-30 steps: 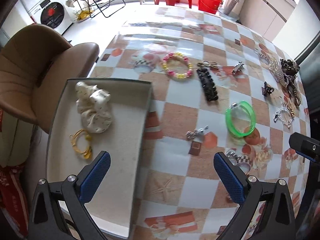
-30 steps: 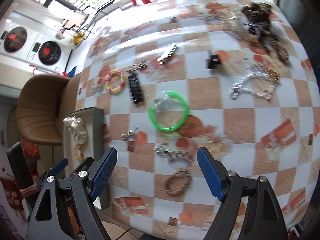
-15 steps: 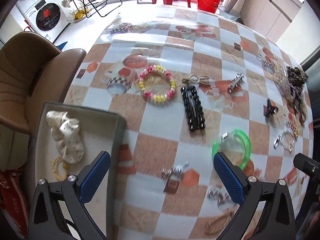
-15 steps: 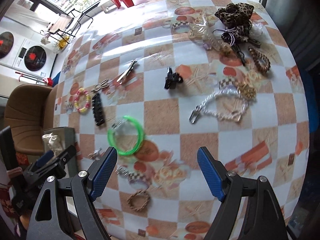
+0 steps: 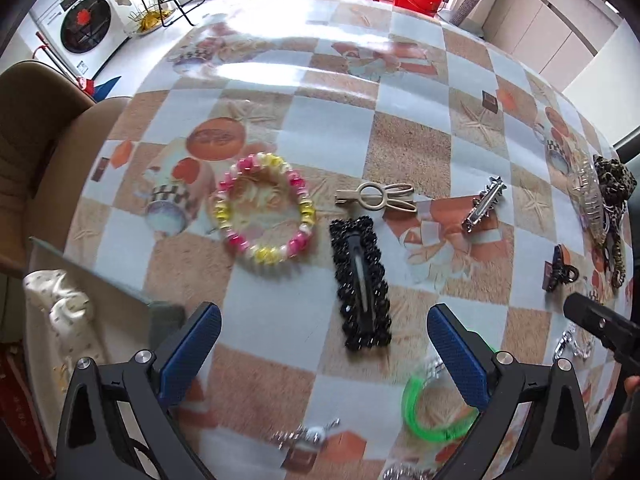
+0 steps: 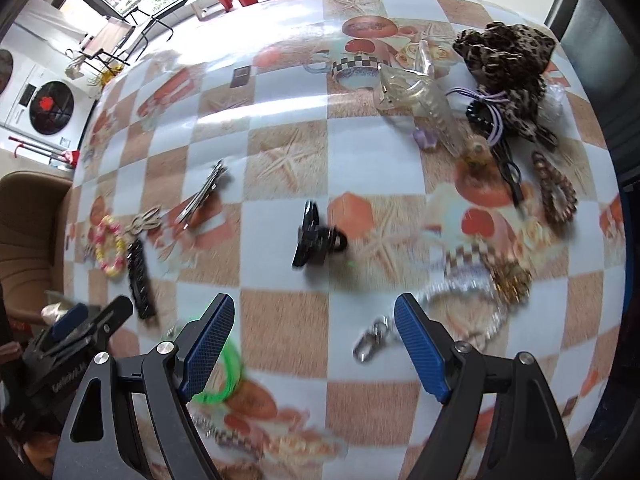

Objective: Organize jewelry
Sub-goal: 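Move the left tool to the black beaded hair clip and grasp it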

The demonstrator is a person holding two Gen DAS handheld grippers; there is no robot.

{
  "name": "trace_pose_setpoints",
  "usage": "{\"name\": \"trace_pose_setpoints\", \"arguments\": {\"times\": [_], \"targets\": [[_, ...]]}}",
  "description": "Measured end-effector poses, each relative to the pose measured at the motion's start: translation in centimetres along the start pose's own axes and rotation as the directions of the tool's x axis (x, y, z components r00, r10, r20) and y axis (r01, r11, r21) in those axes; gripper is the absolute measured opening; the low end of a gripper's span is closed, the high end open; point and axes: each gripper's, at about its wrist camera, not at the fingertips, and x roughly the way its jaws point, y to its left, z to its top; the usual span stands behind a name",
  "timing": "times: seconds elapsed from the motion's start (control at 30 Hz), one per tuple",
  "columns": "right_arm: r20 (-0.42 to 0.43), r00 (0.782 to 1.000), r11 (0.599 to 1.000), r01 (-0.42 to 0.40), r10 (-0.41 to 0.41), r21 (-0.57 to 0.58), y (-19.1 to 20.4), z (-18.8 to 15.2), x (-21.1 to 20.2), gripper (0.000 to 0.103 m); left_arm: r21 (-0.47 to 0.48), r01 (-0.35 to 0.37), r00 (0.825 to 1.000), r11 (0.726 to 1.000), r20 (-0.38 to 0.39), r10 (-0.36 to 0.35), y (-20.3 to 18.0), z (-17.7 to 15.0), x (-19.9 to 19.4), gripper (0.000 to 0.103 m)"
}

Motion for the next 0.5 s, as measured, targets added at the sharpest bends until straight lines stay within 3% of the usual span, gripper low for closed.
{"name": "trace_pose_setpoints", "arguments": {"times": [0.1,0.17,0.27,0.33,0.5], "targets": [[0.005,1.0,1.0,0.014,-0.014,0.009,0.0,0.8,1.2,0.084,0.007,0.001,1.0,1.0,0.0,-0.001,-0.4,0.2,0.9,0.102],[0.007,1.0,1.0,0.022,-0.022,0.017,-0.1,1.2,2.0,0.084,0.016,-0.003,1.0,1.0,-0.005,0.003,-0.8,0.4,1.5,0.095],[0.015,0.999,0.999,0.042,-0.043,0.021,0.0,1.6,2.8,0.084,0.02,-0.002,1.0,1.0,-0.006,0.003,-1.3,0.5,2.1,0.094],[0.034,0.997,0.998,0.062,-0.062,0.003,0.4,1.7,2.9,0.084,0.024,-0.006,1.0,1.0,-0.008,0.006,-1.7,0.6,2.3,0.085],[0.057,0.991,0.992,0.123,-0.122,-0.026,1.6,1.6,3.3,0.081,0.031,-0.007,1.0,0.999,0.009,0.006,-3.0,0.7,2.4,0.079]]}}
